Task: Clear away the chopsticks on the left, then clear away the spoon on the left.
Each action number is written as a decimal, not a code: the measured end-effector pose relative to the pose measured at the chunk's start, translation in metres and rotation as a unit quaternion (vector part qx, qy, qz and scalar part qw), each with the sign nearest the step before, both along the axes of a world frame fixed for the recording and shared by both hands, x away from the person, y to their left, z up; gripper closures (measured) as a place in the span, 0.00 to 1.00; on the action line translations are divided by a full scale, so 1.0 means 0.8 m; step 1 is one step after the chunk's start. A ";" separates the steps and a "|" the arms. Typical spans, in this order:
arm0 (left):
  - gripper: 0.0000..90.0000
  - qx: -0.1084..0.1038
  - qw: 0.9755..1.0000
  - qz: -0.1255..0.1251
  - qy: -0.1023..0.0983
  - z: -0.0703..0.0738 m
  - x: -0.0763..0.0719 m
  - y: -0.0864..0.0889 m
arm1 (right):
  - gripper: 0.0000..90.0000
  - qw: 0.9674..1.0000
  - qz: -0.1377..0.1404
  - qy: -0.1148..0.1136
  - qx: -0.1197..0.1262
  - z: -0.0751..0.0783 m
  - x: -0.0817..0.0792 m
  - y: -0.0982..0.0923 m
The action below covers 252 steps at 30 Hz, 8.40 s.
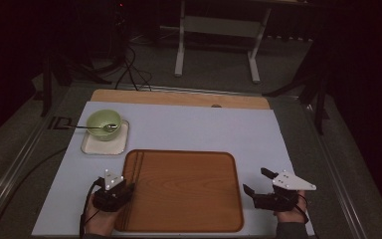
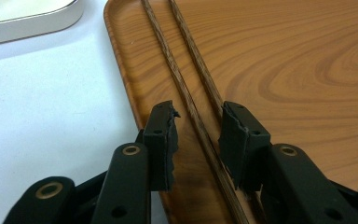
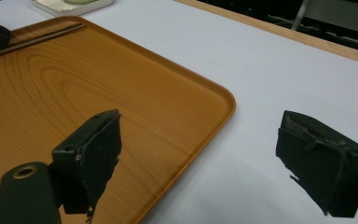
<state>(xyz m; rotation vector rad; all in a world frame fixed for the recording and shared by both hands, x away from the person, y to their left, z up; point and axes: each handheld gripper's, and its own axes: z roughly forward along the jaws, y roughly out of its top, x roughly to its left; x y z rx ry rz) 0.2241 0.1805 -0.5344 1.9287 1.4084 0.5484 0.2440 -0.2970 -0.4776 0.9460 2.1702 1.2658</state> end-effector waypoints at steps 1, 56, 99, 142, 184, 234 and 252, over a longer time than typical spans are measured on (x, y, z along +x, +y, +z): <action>0.72 -0.001 1.000 0.000 0.000 0.000 0.000 0.000 | 0.15 1.000 0.000 0.000 0.000 0.000 0.000 0.000; 0.52 -0.038 0.996 0.065 -0.049 0.060 0.043 0.046 | 0.15 1.000 -0.001 0.000 -0.001 0.000 0.000 -0.001; 0.54 -0.036 0.981 0.187 -0.044 0.070 0.132 0.154 | 0.15 1.000 0.000 0.001 -0.001 0.000 0.001 0.000; 0.73 -0.097 0.957 0.272 -0.034 0.059 0.195 0.191 | 0.15 1.000 0.000 0.004 -0.010 -0.001 -0.001 0.001; 0.99 -0.146 0.960 0.219 -0.099 0.090 0.187 0.177 | 0.15 1.000 0.000 0.002 -0.013 -0.001 -0.003 0.001; 1.00 -0.055 0.986 0.034 -0.153 0.187 0.122 0.116 | 0.15 1.000 0.006 -0.002 -0.014 0.001 -0.001 0.003; 1.00 -0.055 0.989 -0.026 -0.135 0.199 0.094 0.089 | 0.15 1.000 0.009 0.001 -0.015 0.000 0.000 0.004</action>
